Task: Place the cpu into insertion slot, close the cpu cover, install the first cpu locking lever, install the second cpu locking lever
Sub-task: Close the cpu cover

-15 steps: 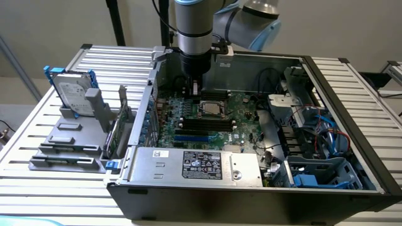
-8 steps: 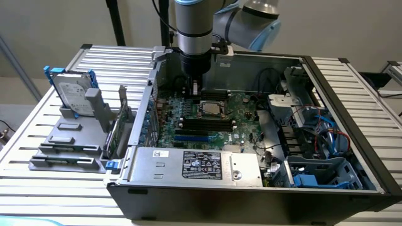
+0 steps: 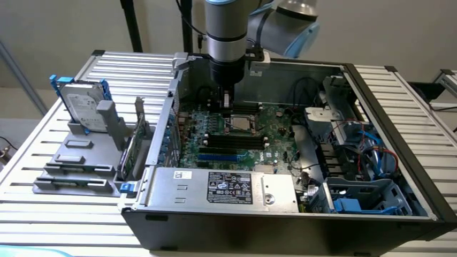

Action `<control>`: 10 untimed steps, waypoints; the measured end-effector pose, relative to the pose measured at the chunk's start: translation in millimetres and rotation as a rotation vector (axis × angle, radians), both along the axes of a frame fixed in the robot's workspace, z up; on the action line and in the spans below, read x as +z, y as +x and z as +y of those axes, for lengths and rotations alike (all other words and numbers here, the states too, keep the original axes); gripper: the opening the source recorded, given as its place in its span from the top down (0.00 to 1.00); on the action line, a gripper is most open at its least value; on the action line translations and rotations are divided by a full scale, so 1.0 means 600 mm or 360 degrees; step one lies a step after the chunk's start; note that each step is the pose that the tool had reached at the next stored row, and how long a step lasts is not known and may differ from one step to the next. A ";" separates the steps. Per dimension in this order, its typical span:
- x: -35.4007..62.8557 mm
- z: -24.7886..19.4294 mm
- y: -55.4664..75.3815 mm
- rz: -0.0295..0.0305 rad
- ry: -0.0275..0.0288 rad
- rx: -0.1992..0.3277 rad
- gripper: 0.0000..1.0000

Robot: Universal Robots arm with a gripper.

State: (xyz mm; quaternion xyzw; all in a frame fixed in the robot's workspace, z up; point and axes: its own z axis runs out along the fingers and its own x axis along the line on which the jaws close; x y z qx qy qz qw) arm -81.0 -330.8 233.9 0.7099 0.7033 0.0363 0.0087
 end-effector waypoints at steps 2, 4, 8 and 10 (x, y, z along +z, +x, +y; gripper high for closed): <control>0.009 0.0002 0.016 0.00026 0.00012 0.0001 0.89; 0.019 0.0001 0.031 0.00054 0.00017 0.0002 0.89; 0.041 0.0001 0.061 0.00112 0.00029 0.0004 0.89; 0.052 0.0001 0.076 0.00138 0.00041 0.0005 0.89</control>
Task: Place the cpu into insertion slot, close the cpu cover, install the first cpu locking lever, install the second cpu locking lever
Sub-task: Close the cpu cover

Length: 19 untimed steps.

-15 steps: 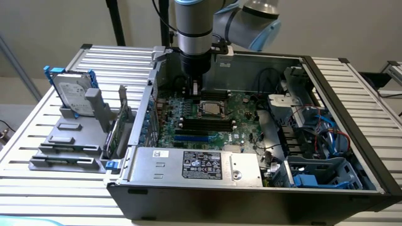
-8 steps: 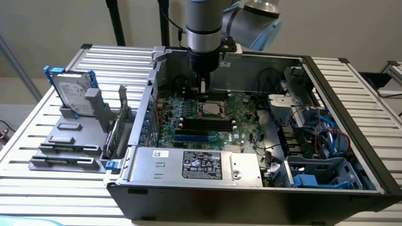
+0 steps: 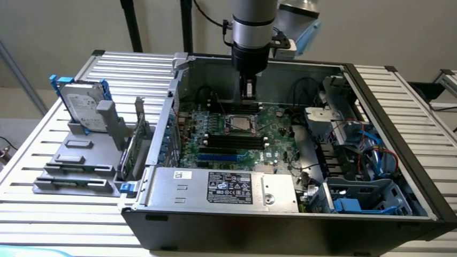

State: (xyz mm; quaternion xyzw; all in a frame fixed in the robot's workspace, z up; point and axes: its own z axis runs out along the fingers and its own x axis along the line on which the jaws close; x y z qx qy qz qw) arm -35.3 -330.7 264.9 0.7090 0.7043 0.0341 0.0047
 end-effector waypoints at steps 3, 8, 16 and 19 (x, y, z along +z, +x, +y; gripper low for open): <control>0.012 0.0000 0.023 0.00019 0.00022 0.0002 0.89; 0.016 0.0001 0.056 0.00030 0.00088 0.0007 0.89; 0.017 0.0001 0.104 0.00032 0.00159 0.0016 0.89; 0.017 0.0002 0.120 0.00032 0.00181 0.0020 0.89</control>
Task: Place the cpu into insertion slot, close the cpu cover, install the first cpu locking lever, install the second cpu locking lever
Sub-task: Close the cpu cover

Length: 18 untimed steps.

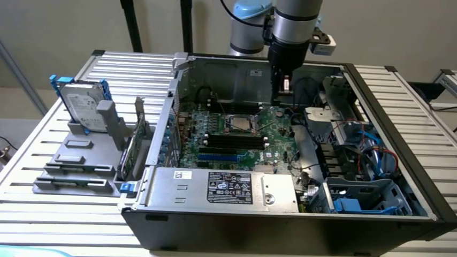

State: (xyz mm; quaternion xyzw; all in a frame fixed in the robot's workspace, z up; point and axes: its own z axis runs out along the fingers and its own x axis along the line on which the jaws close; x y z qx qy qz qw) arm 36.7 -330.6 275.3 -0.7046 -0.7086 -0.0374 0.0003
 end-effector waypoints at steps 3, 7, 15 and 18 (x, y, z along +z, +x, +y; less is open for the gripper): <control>0.000 0.0005 0.017 0.00000 0.00008 0.0005 0.89; -0.007 0.0031 0.034 0.00001 0.00005 0.0013 0.89; -0.031 0.0072 0.041 0.00000 0.00006 0.0019 0.89; -0.040 0.0077 0.042 0.00000 0.00006 0.0022 0.89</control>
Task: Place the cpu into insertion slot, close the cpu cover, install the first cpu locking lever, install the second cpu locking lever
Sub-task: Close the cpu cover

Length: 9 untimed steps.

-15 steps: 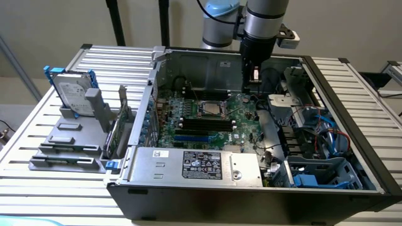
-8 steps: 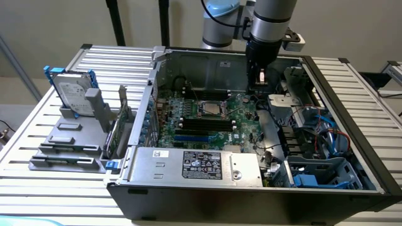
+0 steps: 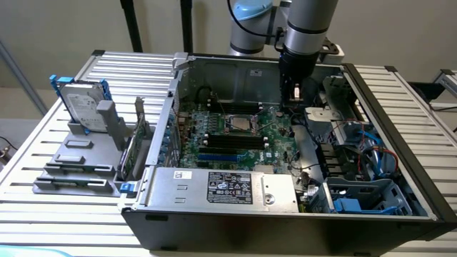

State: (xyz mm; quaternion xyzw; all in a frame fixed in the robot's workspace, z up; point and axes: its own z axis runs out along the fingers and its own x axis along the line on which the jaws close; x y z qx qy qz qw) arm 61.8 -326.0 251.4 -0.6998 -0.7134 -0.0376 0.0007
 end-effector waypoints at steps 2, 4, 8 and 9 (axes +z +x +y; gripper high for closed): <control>-0.006 0.0002 0.000 0.00000 0.00002 0.0002 0.89; -0.012 0.0002 0.000 0.00001 0.00000 0.0005 0.89; -0.024 0.0002 0.000 0.00006 0.00001 0.0010 0.89; -0.026 0.0002 0.000 0.00029 0.00002 0.0012 0.89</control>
